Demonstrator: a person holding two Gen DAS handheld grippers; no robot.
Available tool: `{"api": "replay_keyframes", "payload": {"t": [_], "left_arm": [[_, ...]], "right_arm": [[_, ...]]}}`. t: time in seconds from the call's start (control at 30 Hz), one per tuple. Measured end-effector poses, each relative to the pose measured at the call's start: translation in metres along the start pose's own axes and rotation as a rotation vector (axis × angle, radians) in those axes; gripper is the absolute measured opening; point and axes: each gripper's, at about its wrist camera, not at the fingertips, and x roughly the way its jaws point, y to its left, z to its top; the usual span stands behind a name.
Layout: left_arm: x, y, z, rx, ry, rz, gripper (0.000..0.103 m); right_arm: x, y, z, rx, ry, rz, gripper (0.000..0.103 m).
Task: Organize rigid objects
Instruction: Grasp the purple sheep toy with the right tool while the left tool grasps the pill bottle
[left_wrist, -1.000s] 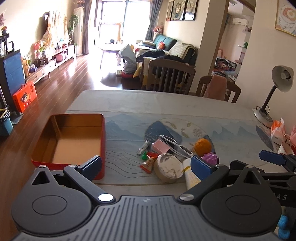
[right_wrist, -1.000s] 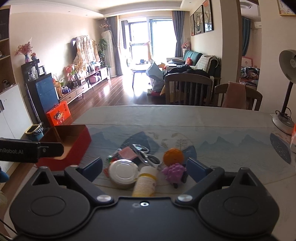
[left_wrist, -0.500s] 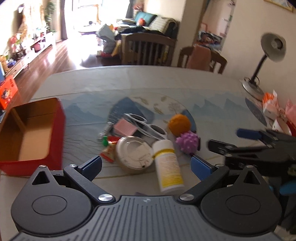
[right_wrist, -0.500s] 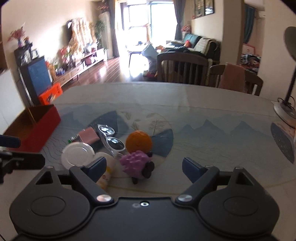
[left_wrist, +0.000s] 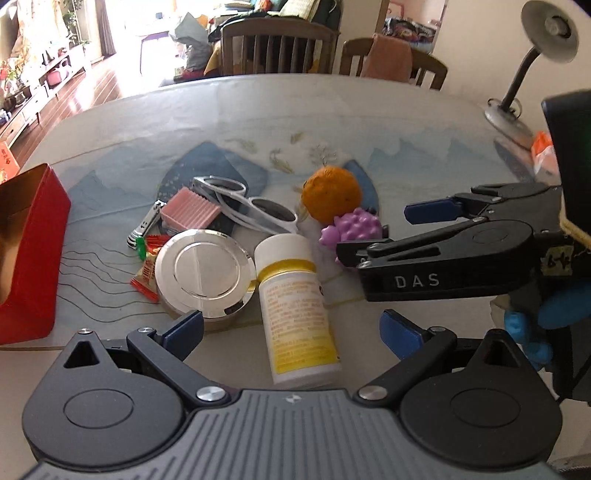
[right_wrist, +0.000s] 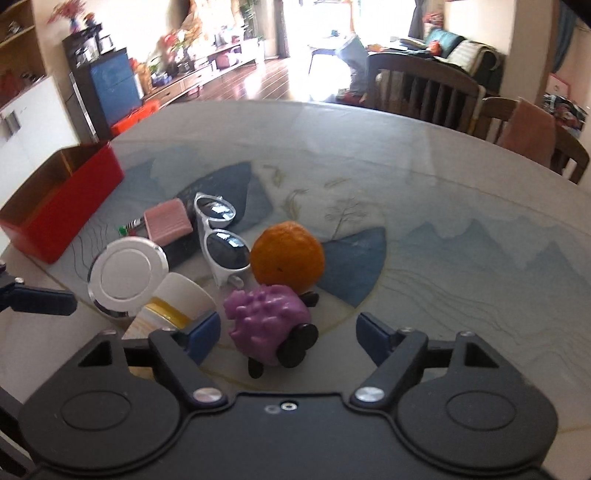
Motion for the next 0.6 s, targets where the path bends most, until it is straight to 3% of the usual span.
{"api": "replay_keyframes", "payload": {"t": [0.3,0.37,0.43,0.5,0.6], "left_arm": [[0.021,-0.006,0.004,-0.004,0.030,0.005,0.091],[0.022,-0.008,0.005,0.007,0.032,0.000,0.084],[0.026,-0.009,0.006,0.006,0.049,-0.001,0.068],[0.031,-0.008,0.006,-0.006,0.069,0.006,0.062],[0.033,-0.004,0.006,-0.026,0.076,0.009,0.054]], "right_arm": [[0.022,-0.004,0.005,-0.023,0.043,0.028,0.072],[0.025,-0.003,0.006,-0.025,0.045,0.033,0.069],[0.027,-0.003,0.005,-0.023,0.047,0.040,0.064],[0.028,-0.002,0.005,-0.016,0.050,0.047,0.058],[0.027,0.000,0.005,-0.013,0.047,0.048,0.058]]}}
